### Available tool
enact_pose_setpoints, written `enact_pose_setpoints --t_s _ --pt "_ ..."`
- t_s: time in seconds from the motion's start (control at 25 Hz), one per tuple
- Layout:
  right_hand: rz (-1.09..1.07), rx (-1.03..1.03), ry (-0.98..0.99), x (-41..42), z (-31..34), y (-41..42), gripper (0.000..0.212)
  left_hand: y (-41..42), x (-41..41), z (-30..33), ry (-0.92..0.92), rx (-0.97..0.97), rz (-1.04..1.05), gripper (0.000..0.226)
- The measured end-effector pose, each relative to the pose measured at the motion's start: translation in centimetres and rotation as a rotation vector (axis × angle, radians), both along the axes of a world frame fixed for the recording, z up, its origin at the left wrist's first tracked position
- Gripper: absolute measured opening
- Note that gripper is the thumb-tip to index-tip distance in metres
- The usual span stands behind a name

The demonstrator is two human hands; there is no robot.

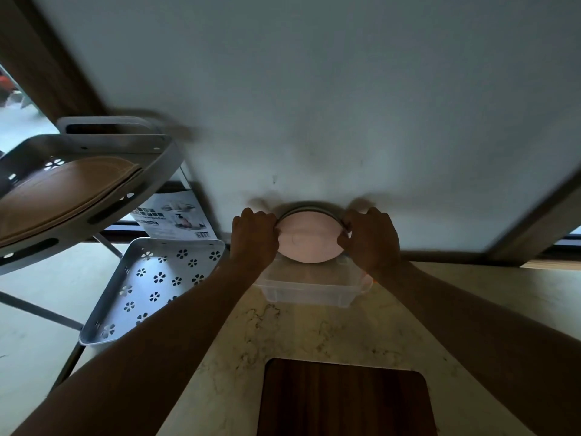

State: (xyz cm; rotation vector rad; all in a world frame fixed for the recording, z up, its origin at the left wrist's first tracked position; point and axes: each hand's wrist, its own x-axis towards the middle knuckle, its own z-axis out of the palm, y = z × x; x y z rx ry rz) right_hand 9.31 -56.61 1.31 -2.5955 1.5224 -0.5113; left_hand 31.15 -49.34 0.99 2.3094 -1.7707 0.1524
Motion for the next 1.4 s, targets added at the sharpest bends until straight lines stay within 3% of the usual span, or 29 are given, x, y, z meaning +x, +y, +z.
enact_pose_setpoints --t_s 0.2,0.44,0.64,0.84,0.96,1.16,1.4 --pt "-0.014 -0.124 0.083 0.2 0.2 0.5 0.021 0.0 -0.5 -0.1 -0.011 -0.034 0.031 0.024" --pt "-0.029 -0.118 0.11 -0.1 0.8 0.4 0.029 0.1 -0.5 0.3 0.103 -0.139 0.061 0.026" --pt "0.046 -0.039 -0.004 0.1 2.5 1.6 0.031 1.8 -0.8 1.7 0.158 -0.187 0.069 0.027" --pt "0.234 0.18 -0.191 0.4 5.2 4.8 0.038 5.6 -1.1 5.6 0.212 -0.198 0.102 0.03" --pt "0.263 0.213 -0.242 1.1 7.4 7.1 0.039 9.0 -1.8 8.3 0.157 -0.192 0.091 0.031" --pt "0.345 0.233 -0.357 3.7 12.2 12.5 0.029 16.0 -1.5 12.5 0.216 -0.227 0.165 0.029" --pt "0.391 0.322 -0.4 7.5 17.6 18.2 0.041 24.0 1.4 18.0 0.193 -0.269 0.183 0.03"
